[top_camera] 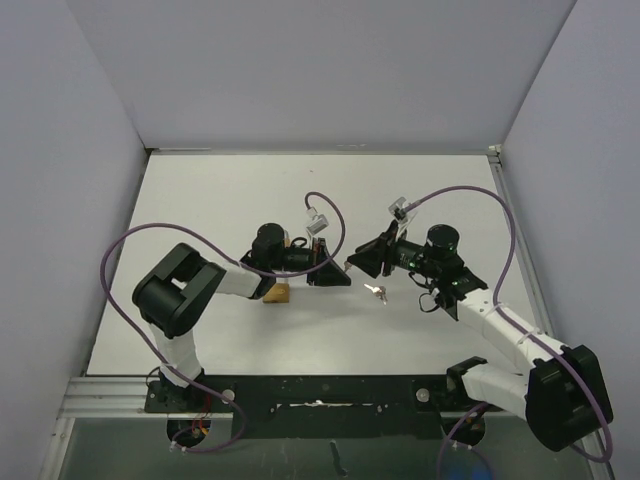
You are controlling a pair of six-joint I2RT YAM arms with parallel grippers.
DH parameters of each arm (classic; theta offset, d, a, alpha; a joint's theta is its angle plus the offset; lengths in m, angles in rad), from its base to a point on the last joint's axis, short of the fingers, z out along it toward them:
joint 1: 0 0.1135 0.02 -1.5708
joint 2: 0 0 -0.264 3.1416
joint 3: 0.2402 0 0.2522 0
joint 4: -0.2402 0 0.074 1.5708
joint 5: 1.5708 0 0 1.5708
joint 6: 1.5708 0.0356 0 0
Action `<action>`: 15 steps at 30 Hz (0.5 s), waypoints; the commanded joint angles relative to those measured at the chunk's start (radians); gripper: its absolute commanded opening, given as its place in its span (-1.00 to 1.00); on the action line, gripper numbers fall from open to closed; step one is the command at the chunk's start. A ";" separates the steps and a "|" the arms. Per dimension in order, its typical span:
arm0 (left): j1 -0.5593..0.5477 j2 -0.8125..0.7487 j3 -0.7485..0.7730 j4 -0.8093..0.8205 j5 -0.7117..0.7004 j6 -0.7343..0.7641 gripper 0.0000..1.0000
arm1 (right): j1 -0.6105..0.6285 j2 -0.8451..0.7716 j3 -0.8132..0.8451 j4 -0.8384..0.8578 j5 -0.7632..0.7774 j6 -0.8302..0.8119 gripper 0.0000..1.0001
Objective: Unlock with the key
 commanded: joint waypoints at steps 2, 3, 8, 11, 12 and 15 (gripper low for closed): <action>-0.008 -0.066 0.032 -0.007 -0.017 0.049 -1.00 | 0.009 0.017 0.002 0.075 -0.021 -0.011 -0.19; -0.009 -0.068 0.030 -0.007 -0.017 0.049 -1.00 | 0.008 0.022 -0.001 0.077 -0.023 -0.012 -0.19; -0.018 -0.076 0.029 -0.005 -0.012 0.046 -1.00 | 0.008 0.053 -0.003 0.101 -0.043 -0.016 -0.20; -0.021 -0.078 0.029 -0.005 -0.013 0.045 -1.00 | 0.009 0.069 -0.002 0.118 -0.063 -0.016 -0.22; -0.022 -0.079 0.030 -0.005 -0.013 0.044 -1.00 | 0.009 0.075 -0.003 0.123 -0.069 -0.016 -0.23; -0.022 -0.083 0.031 -0.005 -0.014 0.044 -1.00 | 0.007 0.090 -0.003 0.135 -0.088 -0.020 -0.27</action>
